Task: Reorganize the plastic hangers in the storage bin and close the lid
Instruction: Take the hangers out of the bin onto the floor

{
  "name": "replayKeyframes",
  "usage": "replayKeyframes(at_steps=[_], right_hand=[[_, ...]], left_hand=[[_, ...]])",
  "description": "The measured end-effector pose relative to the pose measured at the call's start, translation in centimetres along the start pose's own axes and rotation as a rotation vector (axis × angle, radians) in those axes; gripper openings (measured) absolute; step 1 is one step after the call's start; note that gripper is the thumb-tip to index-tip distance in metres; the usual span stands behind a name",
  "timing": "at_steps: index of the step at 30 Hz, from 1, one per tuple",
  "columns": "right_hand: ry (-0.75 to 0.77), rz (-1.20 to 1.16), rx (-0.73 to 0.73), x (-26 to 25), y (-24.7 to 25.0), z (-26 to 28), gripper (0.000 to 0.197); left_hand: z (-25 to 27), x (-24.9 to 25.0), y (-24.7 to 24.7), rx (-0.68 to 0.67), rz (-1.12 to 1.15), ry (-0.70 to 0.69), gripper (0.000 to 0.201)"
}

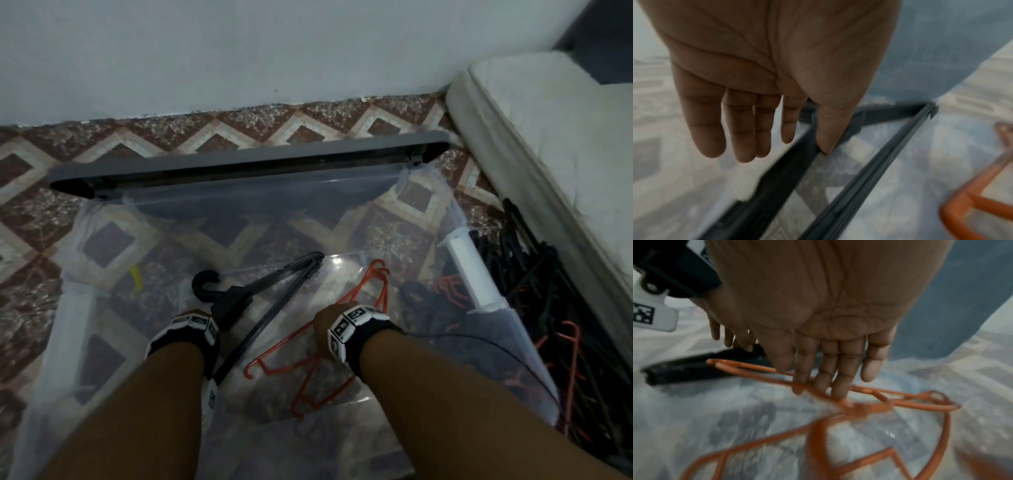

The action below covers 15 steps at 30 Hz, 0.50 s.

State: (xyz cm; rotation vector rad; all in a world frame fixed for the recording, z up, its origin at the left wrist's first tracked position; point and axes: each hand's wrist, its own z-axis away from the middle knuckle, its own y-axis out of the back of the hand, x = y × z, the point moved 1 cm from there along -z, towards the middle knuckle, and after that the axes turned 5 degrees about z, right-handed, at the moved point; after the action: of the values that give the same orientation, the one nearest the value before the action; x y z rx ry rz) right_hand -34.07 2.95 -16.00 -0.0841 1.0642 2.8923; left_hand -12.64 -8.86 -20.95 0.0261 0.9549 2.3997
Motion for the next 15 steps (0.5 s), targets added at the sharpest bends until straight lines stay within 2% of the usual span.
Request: replayKeyframes(at_steps=[2, 6, 8, 10, 12, 13, 15], right_hand=[[0.027, 0.033, 0.099, 0.0, 1.3, 1.9, 0.027], [0.058, -0.058, 0.228, 0.1, 4.5, 6.4, 0.041], [0.041, -0.097, 0.257, 0.3, 5.9, 9.3, 0.046], [0.025, -0.162, 0.272, 0.7, 7.2, 12.4, 0.039], [0.024, -0.196, 0.285, 0.7, 8.3, 15.5, 0.024], [0.027, -0.216, 0.296, 0.8, 8.8, 16.8, 0.022], [0.029, -0.222, 0.341, 0.7, 9.8, 19.3, 0.022]], left_hand=[[1.7, -0.5, 0.9, 0.016, 0.028, -0.017, 0.033], [6.4, -1.7, 3.5, 0.196, 0.209, -0.026, 0.024], [8.8, -2.2, 5.0, 0.263, 0.394, -0.007, 0.035], [11.9, -2.5, 6.6, 0.304, 0.643, -0.015, 0.04], [15.2, -2.5, 8.7, 0.443, 0.899, -0.142, 0.044], [16.9, -2.3, 9.8, 0.51, 0.99, -0.213, 0.048], [20.7, -1.8, 11.5, 0.528, 1.1, -0.352, 0.055]])
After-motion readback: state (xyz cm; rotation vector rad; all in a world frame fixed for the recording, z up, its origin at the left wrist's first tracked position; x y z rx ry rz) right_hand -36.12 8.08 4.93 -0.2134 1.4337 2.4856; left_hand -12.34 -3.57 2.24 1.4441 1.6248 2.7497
